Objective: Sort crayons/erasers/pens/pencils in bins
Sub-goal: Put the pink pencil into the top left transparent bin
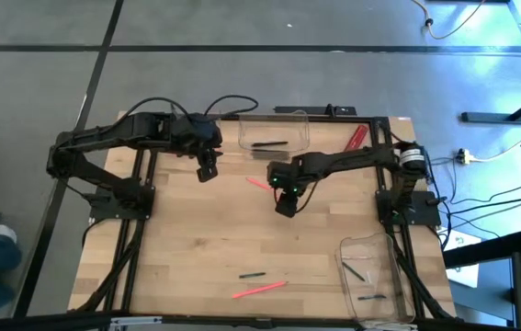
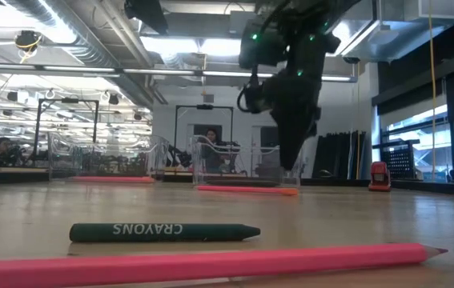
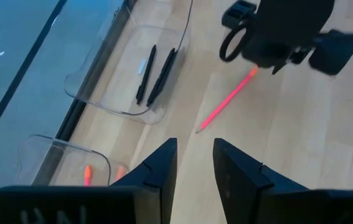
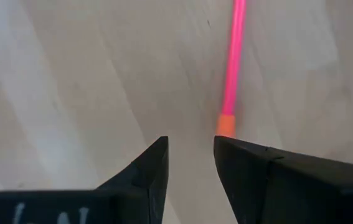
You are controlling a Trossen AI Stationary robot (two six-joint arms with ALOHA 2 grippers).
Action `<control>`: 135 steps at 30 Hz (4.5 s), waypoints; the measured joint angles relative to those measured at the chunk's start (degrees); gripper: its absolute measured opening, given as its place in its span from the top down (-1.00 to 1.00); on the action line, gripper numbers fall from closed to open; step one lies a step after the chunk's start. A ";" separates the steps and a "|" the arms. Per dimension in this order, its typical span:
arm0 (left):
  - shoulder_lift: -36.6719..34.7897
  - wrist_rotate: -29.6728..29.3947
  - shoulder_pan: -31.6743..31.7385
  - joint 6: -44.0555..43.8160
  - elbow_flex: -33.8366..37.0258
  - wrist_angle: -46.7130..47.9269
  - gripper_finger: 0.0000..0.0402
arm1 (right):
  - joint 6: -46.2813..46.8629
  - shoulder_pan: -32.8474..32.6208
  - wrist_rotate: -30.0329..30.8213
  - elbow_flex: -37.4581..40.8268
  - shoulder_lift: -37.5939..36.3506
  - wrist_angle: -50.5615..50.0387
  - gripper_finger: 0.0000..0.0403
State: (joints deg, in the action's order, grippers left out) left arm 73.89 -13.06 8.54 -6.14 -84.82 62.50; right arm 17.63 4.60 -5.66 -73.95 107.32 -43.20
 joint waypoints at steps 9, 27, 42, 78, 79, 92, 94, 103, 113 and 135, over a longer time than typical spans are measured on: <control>0.00 0.02 0.00 -1.39 0.00 0.00 0.52 | -2.88 0.00 4.20 0.00 3.78 1.53 0.35; 0.02 0.02 0.00 -1.41 0.00 -0.04 0.52 | -4.72 0.17 4.60 -0.03 5.36 1.86 0.35; 0.02 0.04 0.00 -1.32 0.00 -0.05 0.52 | -6.03 0.17 4.99 -0.15 7.44 2.31 0.53; 0.02 0.04 0.01 -1.26 0.00 0.02 0.52 | -6.21 0.15 5.98 -0.64 7.63 4.48 0.79; 0.02 0.04 0.00 -1.26 0.00 0.02 0.52 | -6.23 0.15 5.98 -1.02 7.72 4.27 0.79; 0.04 0.77 0.02 -2.59 0.02 8.33 0.52 | -8.35 0.09 6.02 -7.39 8.01 4.14 0.79; 0.04 1.31 0.02 -2.60 0.02 10.14 0.52 | -9.42 0.09 6.07 -8.61 7.98 4.00 0.79; 0.04 5.27 0.02 1.20 0.02 11.02 0.52 | -15.25 0.07 10.38 -15.47 7.85 2.63 0.79; 0.04 5.26 0.02 8.21 0.02 9.25 0.52 | -20.94 0.09 12.86 -25.58 7.74 -1.54 0.79; 0.04 3.30 0.00 15.88 0.02 9.05 0.52 | -27.18 0.17 16.62 -32.72 7.66 -2.53 0.79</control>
State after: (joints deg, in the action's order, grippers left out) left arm 73.93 -9.76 8.54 9.74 -84.79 71.55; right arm -9.55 4.78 10.95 -106.67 114.98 -45.73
